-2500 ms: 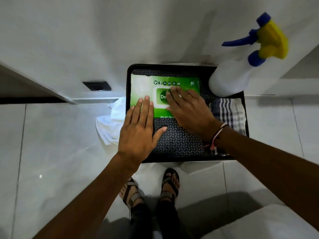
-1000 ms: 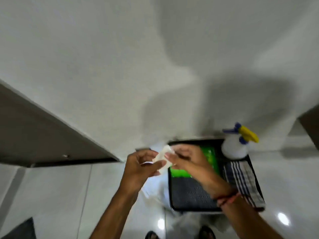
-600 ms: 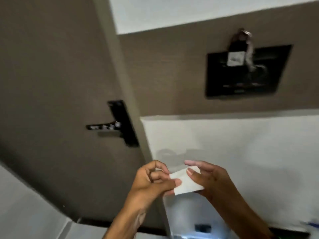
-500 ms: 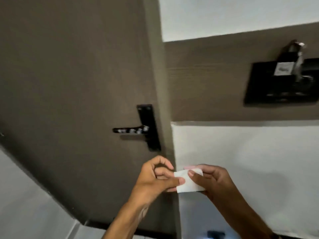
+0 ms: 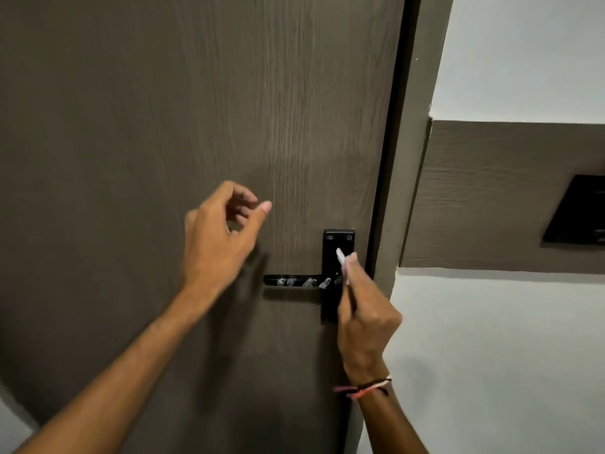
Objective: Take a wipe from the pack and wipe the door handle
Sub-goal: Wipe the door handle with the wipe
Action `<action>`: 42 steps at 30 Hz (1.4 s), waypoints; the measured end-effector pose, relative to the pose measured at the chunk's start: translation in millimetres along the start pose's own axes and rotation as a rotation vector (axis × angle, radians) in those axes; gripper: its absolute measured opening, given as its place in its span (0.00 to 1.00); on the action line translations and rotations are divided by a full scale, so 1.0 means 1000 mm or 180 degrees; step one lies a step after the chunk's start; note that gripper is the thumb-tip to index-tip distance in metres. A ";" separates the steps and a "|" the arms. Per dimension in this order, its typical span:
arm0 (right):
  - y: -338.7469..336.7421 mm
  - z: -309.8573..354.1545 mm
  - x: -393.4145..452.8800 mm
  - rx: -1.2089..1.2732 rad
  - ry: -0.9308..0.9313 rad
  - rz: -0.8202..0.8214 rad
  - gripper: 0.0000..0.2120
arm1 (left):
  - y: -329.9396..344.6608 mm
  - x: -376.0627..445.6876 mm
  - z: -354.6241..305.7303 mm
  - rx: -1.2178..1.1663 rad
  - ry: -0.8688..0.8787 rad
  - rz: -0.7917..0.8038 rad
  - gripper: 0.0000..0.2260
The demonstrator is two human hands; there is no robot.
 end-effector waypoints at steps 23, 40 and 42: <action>0.069 -0.058 -0.045 -0.2126 -0.2802 0.2209 0.43 | 0.084 0.061 0.022 0.2750 0.2269 -0.1128 0.28; 0.119 0.021 -0.053 -0.2206 -0.3380 0.2184 0.48 | 0.087 0.059 0.026 0.2621 0.2385 -0.1148 0.28; 0.105 0.007 -0.051 -0.2245 -0.3389 0.2324 0.51 | 0.088 0.059 0.027 0.2615 0.2385 -0.1142 0.28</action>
Point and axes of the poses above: each hand's wrist, its own x-axis towards the middle knuckle, its own y-axis out of the palm, z = x × y, the point moved 10 cm from there along x, towards the middle knuckle, and after that the axes turned 4 degrees about x, right-handed, at the moved point
